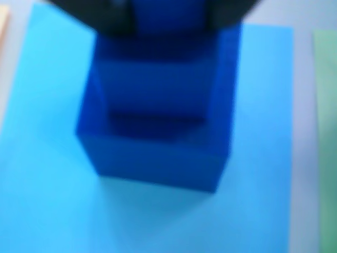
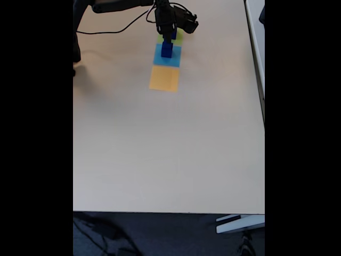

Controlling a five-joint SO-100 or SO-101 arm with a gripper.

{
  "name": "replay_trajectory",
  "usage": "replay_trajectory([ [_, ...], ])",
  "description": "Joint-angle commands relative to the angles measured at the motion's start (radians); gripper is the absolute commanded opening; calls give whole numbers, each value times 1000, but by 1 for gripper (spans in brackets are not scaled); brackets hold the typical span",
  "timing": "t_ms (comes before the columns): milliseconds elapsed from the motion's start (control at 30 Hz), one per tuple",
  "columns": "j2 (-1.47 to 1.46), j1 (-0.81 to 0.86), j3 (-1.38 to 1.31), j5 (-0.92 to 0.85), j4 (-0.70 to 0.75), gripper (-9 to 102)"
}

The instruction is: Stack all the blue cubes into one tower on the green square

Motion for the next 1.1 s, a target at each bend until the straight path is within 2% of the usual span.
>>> replay_trajectory([
  [0, 64, 6, -3, -6, -17, 0],
  [333, 95, 8, -17, -25, -6, 0],
  [633, 97, 9, -193, -15, 121, 0],
  [833, 28, -46, -347, 144, 218, 0],
  [1067, -61, -130, -426, 322, 219, 0],
])
